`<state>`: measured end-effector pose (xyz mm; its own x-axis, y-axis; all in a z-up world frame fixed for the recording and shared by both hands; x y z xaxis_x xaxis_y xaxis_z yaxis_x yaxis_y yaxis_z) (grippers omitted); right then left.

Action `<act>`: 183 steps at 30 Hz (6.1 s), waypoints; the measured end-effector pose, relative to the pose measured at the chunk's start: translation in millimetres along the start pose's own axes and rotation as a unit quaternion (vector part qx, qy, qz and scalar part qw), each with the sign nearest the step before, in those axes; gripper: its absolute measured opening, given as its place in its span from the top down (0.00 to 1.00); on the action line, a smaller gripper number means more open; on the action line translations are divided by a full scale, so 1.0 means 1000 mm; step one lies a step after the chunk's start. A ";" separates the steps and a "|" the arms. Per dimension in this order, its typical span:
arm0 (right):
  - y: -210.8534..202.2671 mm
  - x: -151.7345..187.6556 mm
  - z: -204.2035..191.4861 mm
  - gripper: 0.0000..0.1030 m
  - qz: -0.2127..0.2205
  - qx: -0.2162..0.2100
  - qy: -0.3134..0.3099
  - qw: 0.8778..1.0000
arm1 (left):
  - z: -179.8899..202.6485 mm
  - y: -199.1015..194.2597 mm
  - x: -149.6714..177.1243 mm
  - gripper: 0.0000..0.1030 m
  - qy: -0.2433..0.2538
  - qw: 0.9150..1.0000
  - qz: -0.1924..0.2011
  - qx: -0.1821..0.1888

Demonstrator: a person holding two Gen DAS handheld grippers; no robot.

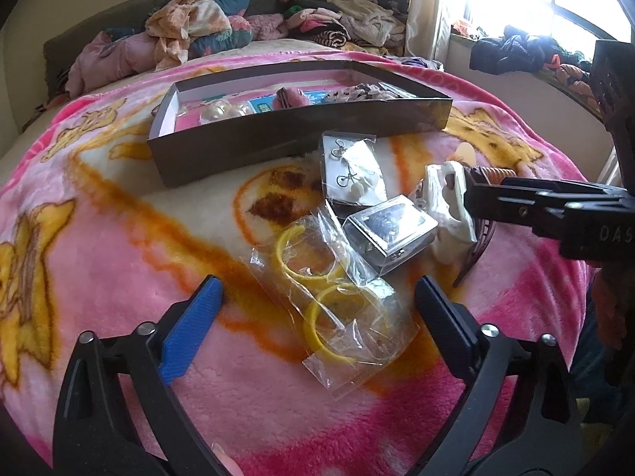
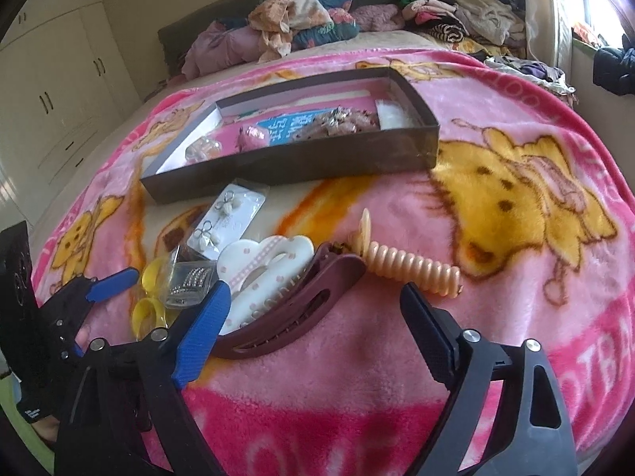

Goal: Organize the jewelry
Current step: 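Grasp the brown claw clip with right while left moves toward the yellow bracelet bag, then grasp and carry the yellow bracelet bag with left while right carries the claw clip over the box, then lower and release the bracelet bag into the box with left while right releases the claw clip, then lift both open grippers out of the box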

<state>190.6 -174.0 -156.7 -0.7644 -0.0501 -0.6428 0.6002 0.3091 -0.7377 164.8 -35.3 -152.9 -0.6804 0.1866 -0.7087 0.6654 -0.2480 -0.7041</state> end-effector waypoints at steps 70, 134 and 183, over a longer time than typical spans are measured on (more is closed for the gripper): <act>-0.043 -0.078 0.021 0.89 0.067 -0.022 0.004 0.997 | -0.013 -0.014 -0.124 0.67 -0.038 0.994 0.093 0.036; 0.078 -0.158 0.053 0.88 0.013 0.023 -0.024 0.999 | -0.053 0.091 -0.161 0.66 -0.069 0.997 0.043 0.000; -0.019 -0.143 0.051 0.18 0.108 0.027 -0.009 0.994 | -0.050 0.026 -0.158 0.11 -0.072 0.992 0.100 -0.010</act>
<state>300.6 -220.9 -61.1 -0.6122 -0.0062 -0.7907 0.7619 0.2626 -0.5920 304.7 -23.8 -61.2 -0.5706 -0.0031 -0.8212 0.7961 -0.2476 -0.5522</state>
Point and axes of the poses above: each gripper's, at about its wrist camera, not at the fingertips, and y roughly the way its jaws point, z to its right, x to its underside, the point moved 10 cm from there along y, roughly the way its jaws point
